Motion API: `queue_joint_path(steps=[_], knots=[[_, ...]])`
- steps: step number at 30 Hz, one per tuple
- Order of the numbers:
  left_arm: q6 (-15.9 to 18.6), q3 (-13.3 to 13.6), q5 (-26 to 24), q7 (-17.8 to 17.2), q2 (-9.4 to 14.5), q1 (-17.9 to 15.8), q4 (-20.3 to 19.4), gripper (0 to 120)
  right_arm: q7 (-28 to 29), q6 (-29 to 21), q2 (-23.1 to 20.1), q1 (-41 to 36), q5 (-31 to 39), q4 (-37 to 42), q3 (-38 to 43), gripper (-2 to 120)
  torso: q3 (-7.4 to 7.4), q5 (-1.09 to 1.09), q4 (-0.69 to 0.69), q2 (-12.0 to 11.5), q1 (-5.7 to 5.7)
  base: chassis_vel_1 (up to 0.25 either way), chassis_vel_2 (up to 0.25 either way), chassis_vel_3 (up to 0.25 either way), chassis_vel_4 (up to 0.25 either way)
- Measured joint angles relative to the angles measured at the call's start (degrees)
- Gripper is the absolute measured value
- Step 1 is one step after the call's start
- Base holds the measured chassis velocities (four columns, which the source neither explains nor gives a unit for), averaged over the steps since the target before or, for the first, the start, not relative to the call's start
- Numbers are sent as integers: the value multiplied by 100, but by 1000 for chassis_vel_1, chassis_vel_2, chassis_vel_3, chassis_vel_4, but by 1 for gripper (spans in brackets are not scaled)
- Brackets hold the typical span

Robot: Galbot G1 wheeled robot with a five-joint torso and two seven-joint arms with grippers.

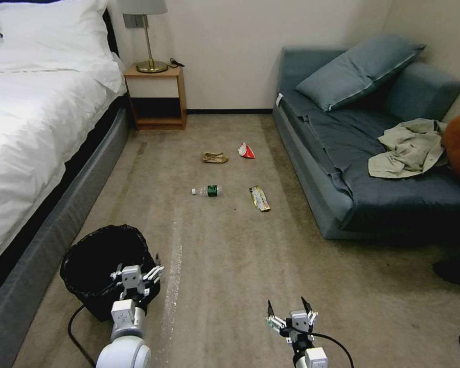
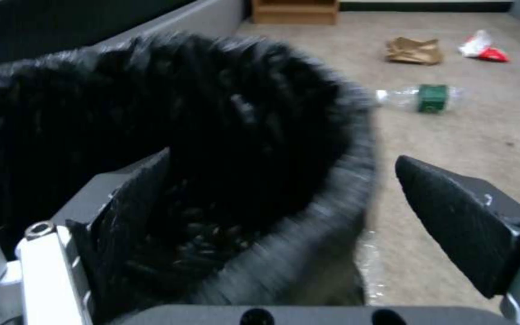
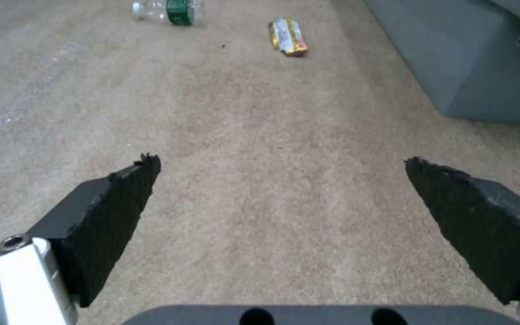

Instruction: Pick up the trash bin, then pick up the garbage on the floor and place it into the trash bin.

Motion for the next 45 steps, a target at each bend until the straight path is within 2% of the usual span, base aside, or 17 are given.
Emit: queue_joint_path(steps=[2, 4, 10, 13, 17, 24, 32, 38, 45], knots=[[-37, 30, -34, -38, 15, -5, 32, 100, 1, 0, 0, -1, 2, 0, 0, 100, 0, 2, 0, 0, 0, 0, 0, 0, 0], [-52, 41, -44, -42, 33, -10, 40, 100, 32, -8, -1, -1, 111, 2, 0, 100, 0, 21, -3, 0, 0, 0, 0, 0, 0], [-63, 29, -25, -9, 103, -42, -67, 100, 43, -29, -1, 2, 151, 6, 1, 100, 0, 24, -4, 0, 0, 0, 0, 0, 0], [-66, 18, -24, 12, 143, -52, -109, 100, 45, -129, -1, 35, 166, 78, 0, 100, 0, 28, -12, 0, 0, 0, 0, 0, 0], [-71, 15, -9, 27, 162, -53, -172, 100, 46, -209, 0, 88, 210, 204, -1, 100, 0, 29, -7, -1, 0, 0, 0, 0, 0], [-72, 6, 23, 32, 209, -94, -186, 98, 47, -339, 1, 147, 210, 308, -1, 100, 0, 29, -6, -1, 0, 0, 0, 0, 0], [65, -27, 48, 0, 350, -221, -221, 97, 47, -425, 2, 229, 209, 415, -2, 100, 0, 29, -3, -1, 0, 0, 0, 0, 0], [160, -19, 48, -27, 369, -258, -236, 97, 48, -466, 3, 300, 303, 444, 5, 100, 0, 27, -2, -1, 0, 0, 0, 0, 0], [508, -12, 43, -92, 409, -312, -415, 97, 48, -489, 4, 342, 377, 458, 17, 100, 0, 25, -2, -1, 0, 0, 0, 0, 0]])
